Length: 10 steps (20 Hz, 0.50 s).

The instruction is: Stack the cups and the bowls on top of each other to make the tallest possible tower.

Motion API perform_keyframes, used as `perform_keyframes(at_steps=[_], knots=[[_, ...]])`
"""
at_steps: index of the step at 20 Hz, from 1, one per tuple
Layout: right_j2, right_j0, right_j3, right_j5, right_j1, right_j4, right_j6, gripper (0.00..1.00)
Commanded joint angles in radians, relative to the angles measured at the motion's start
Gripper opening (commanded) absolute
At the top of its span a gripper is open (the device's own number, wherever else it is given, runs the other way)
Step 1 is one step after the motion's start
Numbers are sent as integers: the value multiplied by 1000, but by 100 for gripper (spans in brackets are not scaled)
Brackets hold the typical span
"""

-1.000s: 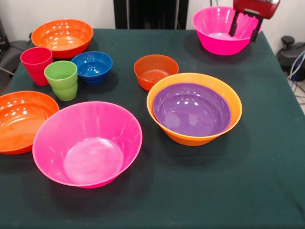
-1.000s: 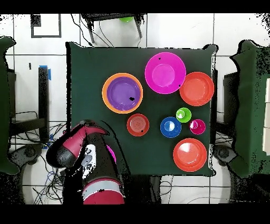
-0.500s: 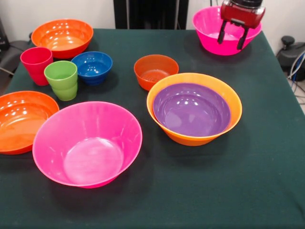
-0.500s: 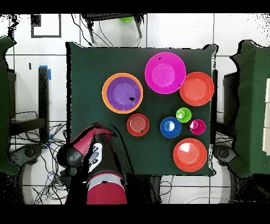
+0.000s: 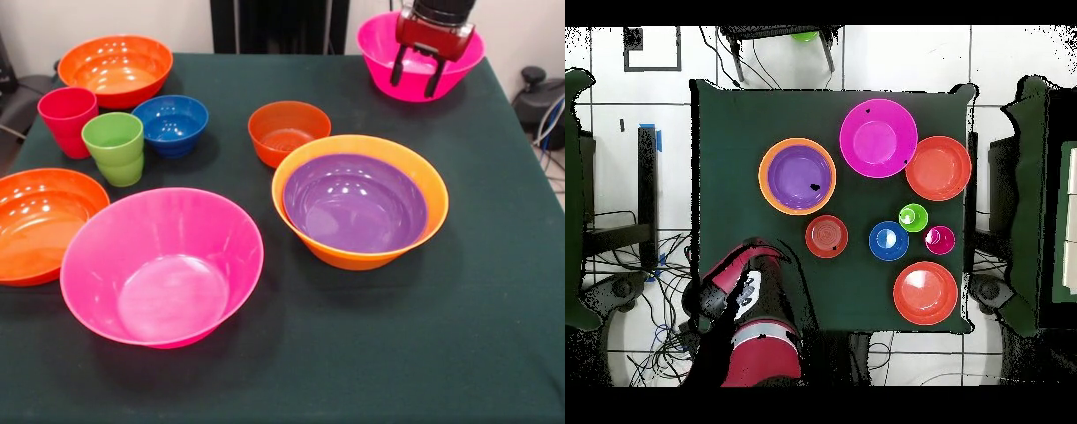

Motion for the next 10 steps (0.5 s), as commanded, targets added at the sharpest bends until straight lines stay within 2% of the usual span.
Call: perform_keyframes(at_steps=[1, 5, 10], knots=[[38, 4, 36, -16, 2, 40, 15, 100], [69, -15, 91, 43, -97, 78, -17, 100], [80, -13, 122, 75, -147, 114, -30, 100]])
